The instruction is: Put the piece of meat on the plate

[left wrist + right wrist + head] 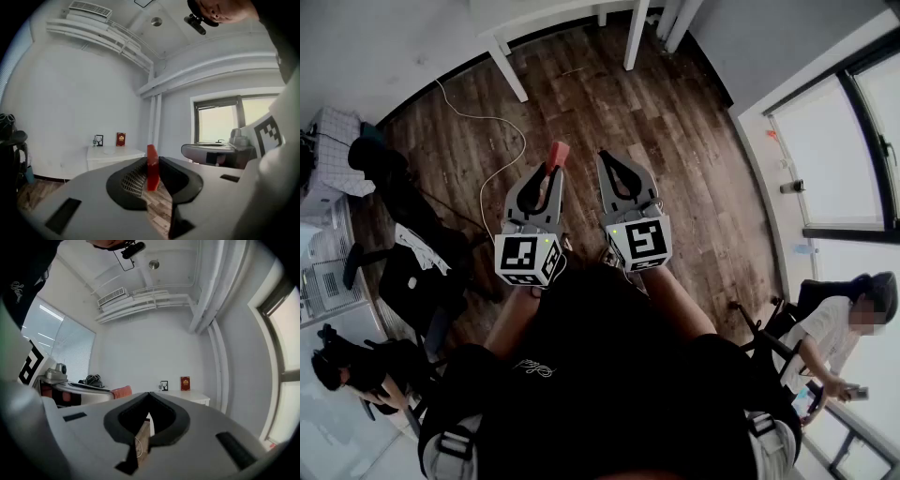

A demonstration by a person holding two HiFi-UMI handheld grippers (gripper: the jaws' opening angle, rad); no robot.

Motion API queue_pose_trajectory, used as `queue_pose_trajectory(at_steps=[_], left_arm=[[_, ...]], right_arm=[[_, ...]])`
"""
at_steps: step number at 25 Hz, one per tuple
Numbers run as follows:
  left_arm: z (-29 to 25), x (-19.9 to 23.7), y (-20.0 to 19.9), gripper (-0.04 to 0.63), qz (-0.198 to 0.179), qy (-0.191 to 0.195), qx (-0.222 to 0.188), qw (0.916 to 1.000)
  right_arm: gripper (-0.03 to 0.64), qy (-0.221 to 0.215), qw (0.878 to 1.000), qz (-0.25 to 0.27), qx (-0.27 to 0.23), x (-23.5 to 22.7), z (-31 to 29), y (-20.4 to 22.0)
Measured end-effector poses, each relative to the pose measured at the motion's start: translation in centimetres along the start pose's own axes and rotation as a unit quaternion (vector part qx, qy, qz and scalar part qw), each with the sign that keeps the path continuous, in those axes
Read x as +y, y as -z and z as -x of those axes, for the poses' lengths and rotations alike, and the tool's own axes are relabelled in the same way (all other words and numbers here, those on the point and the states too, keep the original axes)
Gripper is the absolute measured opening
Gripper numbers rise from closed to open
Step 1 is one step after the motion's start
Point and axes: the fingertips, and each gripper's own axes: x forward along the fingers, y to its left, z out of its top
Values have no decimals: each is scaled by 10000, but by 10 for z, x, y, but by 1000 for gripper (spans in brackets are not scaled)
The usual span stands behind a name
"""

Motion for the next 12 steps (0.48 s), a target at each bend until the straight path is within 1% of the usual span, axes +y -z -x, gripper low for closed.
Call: queue_pose_trajectory(at_steps=[7, 9, 12], left_arm=[[-26, -3, 6, 80, -4, 53, -14, 10000], [-35, 4, 7, 80, 32, 54, 10, 10000], [-53, 25, 9, 80, 97, 18, 54, 9999]], right_arm=[[21, 35, 10000, 1, 17, -21, -10, 10], [21, 49, 10000, -5, 50, -26, -17, 13], [21, 59, 9998, 85, 155, -34, -35, 20]])
